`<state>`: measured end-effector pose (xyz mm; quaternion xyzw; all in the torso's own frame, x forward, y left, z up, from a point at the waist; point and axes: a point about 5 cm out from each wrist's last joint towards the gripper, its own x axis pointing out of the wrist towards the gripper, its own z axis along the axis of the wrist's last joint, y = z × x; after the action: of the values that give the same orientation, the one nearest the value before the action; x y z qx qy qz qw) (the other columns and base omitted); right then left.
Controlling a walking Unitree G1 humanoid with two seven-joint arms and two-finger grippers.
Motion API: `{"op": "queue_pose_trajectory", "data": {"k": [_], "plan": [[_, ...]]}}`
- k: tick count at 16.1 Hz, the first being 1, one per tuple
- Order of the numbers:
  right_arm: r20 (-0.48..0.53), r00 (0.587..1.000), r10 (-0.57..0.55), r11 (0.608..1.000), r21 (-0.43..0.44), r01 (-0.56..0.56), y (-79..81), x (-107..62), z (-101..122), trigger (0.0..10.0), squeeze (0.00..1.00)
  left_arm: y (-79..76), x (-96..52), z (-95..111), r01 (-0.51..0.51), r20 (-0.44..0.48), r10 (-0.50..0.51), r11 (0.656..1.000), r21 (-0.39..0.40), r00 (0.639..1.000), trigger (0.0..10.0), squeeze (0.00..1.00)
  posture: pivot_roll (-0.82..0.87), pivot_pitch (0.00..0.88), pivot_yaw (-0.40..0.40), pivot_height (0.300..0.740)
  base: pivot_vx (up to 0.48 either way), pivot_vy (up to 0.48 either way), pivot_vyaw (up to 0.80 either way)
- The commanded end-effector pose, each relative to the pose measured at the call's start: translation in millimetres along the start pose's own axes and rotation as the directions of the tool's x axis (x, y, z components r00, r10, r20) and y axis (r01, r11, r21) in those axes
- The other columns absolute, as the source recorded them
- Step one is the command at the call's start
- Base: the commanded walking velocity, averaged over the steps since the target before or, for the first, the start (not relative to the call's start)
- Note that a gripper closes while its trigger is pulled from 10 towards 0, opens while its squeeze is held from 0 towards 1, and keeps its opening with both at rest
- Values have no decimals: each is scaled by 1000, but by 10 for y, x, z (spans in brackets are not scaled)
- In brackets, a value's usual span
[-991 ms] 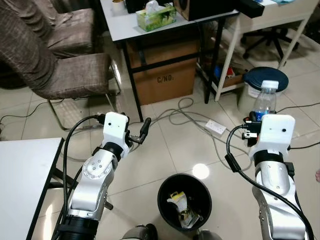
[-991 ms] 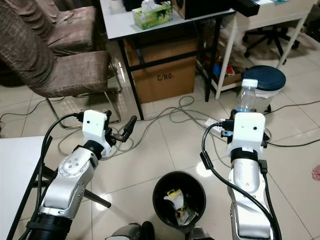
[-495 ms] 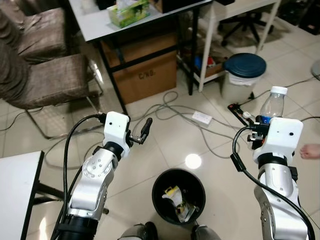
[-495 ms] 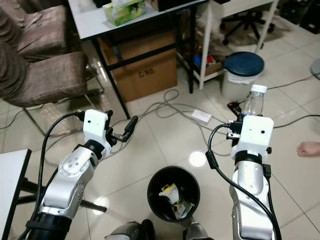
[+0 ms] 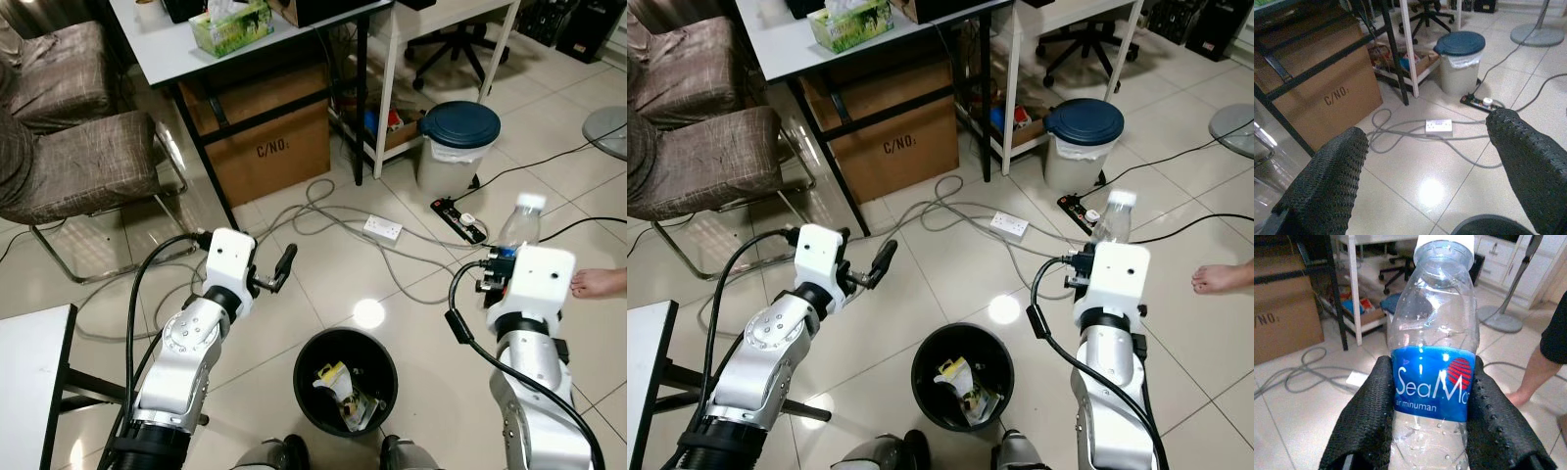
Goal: Picking trash to rubbish bin
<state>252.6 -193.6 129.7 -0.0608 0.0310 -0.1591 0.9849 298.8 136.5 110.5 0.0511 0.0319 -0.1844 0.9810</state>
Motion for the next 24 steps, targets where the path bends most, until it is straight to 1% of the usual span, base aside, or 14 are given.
{"op": "queue_pose_trajectory", "data": {"k": [1, 2, 4, 5, 6, 7, 8, 10, 11, 13, 15, 17, 21, 24], "plan": [[-15, 1000, 2, 1000, 21, -2, 11, 23, -47, 10000, 0, 20, -10, -86, 14, -35, -13, 1000, 28, 999, 10000, 0, -96, 188, 132, 740, 0, 0, 0], [-19, 1000, 3, 1000, 23, -3, 19, 36, -59, 10000, 0, 17, -11, -118, 23, -46, -22, 999, 32, 999, 10000, 0, -93, 192, 133, 740, 0, 0, 0], [-69, 997, 19, 999, 32, -16, 67, 117, -158, 10000, 0, -32, -22, -284, 66, -114, -62, 997, 34, 991, 10000, 0, -88, 209, 138, 740, 0, 0, 0], [-118, 993, 7, 995, 95, 4, 70, 175, -226, 10000, 0, -83, -50, -374, 121, -157, -115, 992, 30, 981, 10000, 0, -85, 216, 140, 740, 0, 0, 0], [-129, 992, 10, 994, 107, 4, 75, 191, -239, 10000, 0, -100, -64, -401, 145, -164, -136, 989, 40, 977, 10000, 0, -81, 222, 141, 740, 0, 0, 0], [-130, 991, 15, 994, 106, -1, 95, 202, -234, 10000, 0, -105, -103, -462, 187, -182, -169, 979, 85, 969, 10000, 0, -68, 233, 145, 740, 0, 0, 0], [-128, 992, 19, 994, 108, -5, 112, 195, -235, 10000, 0, -80, -131, -524, 203, -200, -176, 971, 126, 964, 10000, 0, -68, 234, 146, 740, 0, 0, 0], [-135, 990, 32, 993, 117, -16, 143, 173, -257, 10000, 0, -43, -169, -600, 228, -227, -190, 961, 156, 955, 10000, 0, -64, 241, 148, 740, 0, 0, 0], [-148, 988, 40, 991, 132, -21, 161, 153, -288, 10000, 0, -16, -214, -649, 255, -247, -208, 950, 178, 946, 10000, 0, -65, 245, 149, 740, 0, 0, 0], [-232, 971, 61, 959, 285, 8, 187, 126, -434, 10000, 0, 63, -327, -718, 285, -279, -221, 935, 211, 934, 10000, 0, -53, 255, 158, 740, 0, 0, 0], [-266, 959, 93, 937, 349, 6, 232, 128, -503, 10000, 0, 108, -377, -752, 303, -294, -229, 923, 237, 928, 10000, 0, -42, 265, 163, 740, 0, 0, 0], [-267, 958, 107, 938, 346, -8, 271, 132, -509, 10000, 0, 158, -435, -769, 333, -299, -247, 899, 286, 922, 10000, 0, -26, 276, 173, 740, 0, 0, 0], [-267, 957, 111, 936, 351, -11, 252, 155, -520, 10000, 0, 273, -542, -858, 353, -346, -244, 887, 299, 906, 10000, 0, -22, 272, 179, 740, 0, 0, 0], [-285, 951, 124, 924, 383, -6, 272, 174, -579, 10000, 0, 302, -567, -853, 354, -346, -243, 883, 309, 906, 10000, 0, -18, 276, 178, 740, 0, 0, 0]]}}
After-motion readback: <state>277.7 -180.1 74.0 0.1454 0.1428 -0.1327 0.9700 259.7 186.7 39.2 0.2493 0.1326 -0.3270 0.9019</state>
